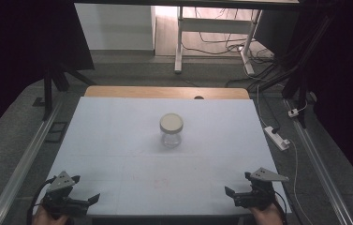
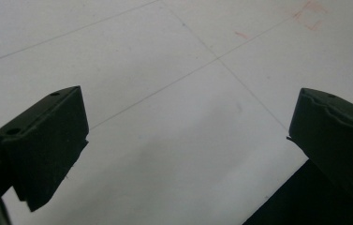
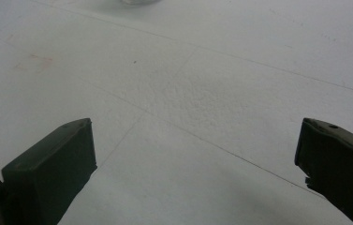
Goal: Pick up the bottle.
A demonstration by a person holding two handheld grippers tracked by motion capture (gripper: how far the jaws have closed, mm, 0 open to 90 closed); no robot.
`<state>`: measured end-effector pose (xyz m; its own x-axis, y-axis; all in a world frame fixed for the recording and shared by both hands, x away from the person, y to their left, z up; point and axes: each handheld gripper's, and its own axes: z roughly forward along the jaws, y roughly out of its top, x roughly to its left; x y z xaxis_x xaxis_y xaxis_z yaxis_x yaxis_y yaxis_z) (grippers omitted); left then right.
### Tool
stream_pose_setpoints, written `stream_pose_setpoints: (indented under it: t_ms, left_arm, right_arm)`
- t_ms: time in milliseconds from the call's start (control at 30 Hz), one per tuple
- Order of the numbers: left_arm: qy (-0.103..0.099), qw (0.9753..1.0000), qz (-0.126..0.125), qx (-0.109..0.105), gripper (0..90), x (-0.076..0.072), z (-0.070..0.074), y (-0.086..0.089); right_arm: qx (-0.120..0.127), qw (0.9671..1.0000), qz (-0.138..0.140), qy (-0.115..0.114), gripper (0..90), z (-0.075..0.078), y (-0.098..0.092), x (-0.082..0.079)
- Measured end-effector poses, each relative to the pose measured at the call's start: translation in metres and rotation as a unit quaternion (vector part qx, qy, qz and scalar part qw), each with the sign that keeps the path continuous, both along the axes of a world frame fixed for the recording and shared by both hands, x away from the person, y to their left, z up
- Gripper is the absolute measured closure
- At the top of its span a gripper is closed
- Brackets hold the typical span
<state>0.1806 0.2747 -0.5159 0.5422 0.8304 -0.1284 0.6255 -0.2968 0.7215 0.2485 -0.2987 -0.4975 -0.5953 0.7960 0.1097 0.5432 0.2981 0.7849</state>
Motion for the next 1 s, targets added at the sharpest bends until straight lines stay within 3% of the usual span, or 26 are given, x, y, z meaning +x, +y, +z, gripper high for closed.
stream_pose_setpoints:
  t_ms: [300,467,633,1000]
  left_arm:
    - [-0.009,0.9996,-0.021,-0.018,0.0,0.006,0.005,-0.008]
    - [-0.018,0.9992,-0.033,-0.013,0.0,0.012,0.007,-0.014]
    - [-0.032,0.998,-0.052,-0.014,0.0,0.017,0.006,-0.02]
    - [-0.039,0.9942,-0.094,-0.035,0.0,0.036,0.005,-0.033]
  right_arm:
    - [-0.001,1.0,0.001,0.001,0.0,0.0,0.0,0.0]
    - [0.0,1.0,0.003,0.002,0.0,0.0,0.0,0.001]
    - [-0.003,1.0,0.005,0.002,0.0,0.0,0.001,0.001]
    - [-0.009,0.9999,0.009,0.006,0.0,-0.001,0.002,0.001]
